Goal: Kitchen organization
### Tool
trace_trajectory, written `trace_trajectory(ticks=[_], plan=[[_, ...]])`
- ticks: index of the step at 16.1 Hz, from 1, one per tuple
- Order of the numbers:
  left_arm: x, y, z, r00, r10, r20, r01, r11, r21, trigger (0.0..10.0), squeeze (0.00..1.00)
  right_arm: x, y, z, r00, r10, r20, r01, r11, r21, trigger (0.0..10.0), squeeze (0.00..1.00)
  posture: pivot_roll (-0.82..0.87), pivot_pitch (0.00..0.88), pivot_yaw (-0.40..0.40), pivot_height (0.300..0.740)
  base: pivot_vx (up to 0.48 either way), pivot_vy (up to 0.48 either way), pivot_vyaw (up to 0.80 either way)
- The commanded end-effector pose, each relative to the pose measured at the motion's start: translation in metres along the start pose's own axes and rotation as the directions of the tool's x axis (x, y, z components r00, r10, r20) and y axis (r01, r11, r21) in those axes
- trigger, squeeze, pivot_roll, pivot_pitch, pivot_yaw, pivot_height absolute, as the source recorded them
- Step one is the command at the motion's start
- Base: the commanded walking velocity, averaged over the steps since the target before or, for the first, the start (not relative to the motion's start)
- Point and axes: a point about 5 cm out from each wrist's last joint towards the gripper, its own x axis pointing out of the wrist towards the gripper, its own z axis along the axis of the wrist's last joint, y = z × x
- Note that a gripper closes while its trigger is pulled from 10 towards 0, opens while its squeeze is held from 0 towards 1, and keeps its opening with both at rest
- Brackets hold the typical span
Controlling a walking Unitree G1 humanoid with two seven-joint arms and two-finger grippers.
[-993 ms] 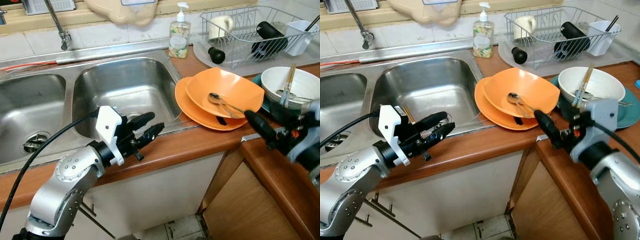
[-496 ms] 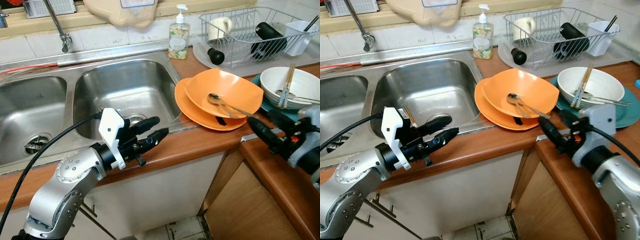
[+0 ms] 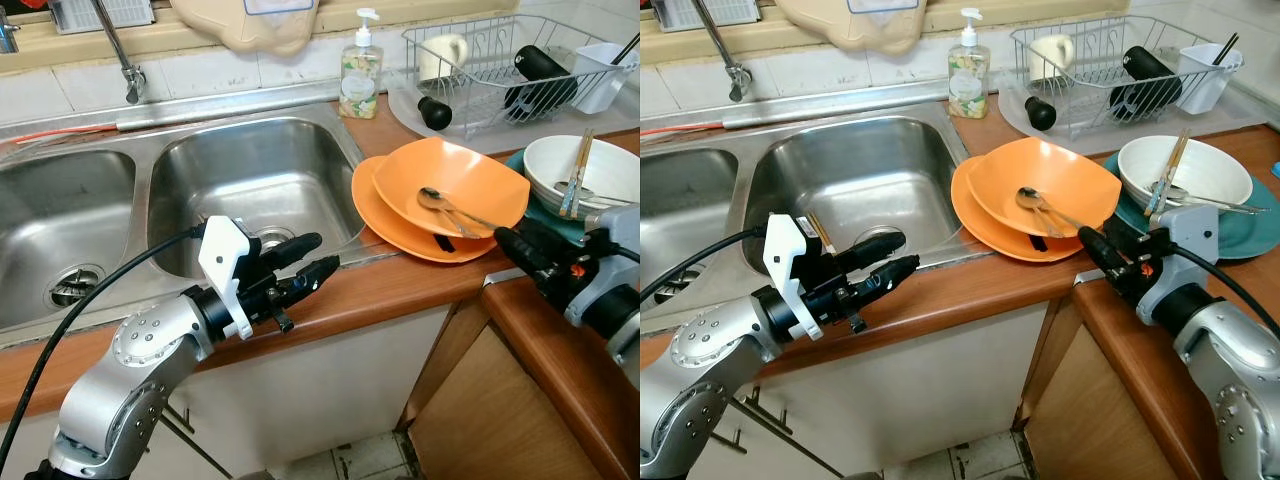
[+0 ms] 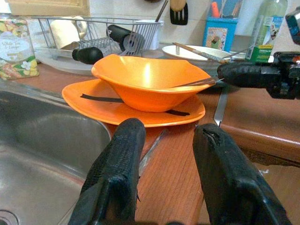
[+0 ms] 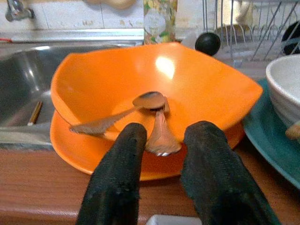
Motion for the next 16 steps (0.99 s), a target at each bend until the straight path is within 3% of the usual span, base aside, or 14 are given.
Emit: trace_trajectory(ticks=[1, 10, 12, 13, 16], plan=[[0.000, -0.003, 0.002, 1.000, -0.012, 0.005, 0.012, 1.000, 0.001, 10.0, 0.00, 0.004, 0.002, 0.004, 0.999, 0.027, 0.020, -0.027, 1.000, -0.013, 0.0, 0.00, -0.07, 0.000, 0.047, 0.740, 0.000, 0.000, 0.00], [0.002, 0.000, 0.005, 1.000, -0.019, 0.011, 0.019, 1.000, 0.016, 10.0, 0.00, 0.006, -0.004, 0.013, 0.999, 0.008, 0.049, -0.005, 0.998, -0.056, 0.0, 0.00, -0.07, 0.000, 0.049, 0.740, 0.000, 0.000, 0.00], [0.004, 0.002, 0.010, 1.000, -0.018, 0.013, 0.017, 0.999, 0.042, 10.0, 0.00, 0.003, -0.012, 0.026, 0.998, -0.024, 0.066, 0.032, 0.992, -0.126, 0.0, 0.00, -0.07, 0.000, 0.054, 0.740, 0.000, 0.000, 0.00], [0.005, 0.003, 0.011, 1.000, -0.025, -0.001, 0.025, 0.997, 0.067, 10.0, 0.00, 0.002, -0.013, 0.033, 0.999, -0.023, 0.048, 0.032, 0.979, -0.201, 0.0, 0.00, -0.07, 0.000, 0.057, 0.740, 0.000, 0.000, 0.00], [0.013, 0.006, 0.016, 0.999, -0.036, -0.031, 0.040, 0.987, 0.157, 10.0, 0.00, 0.005, -0.010, 0.046, 1.000, -0.011, 0.006, 0.012, 0.914, -0.406, 0.0, 0.00, -0.07, 0.000, 0.059, 0.740, 0.000, 0.000, 0.00]])
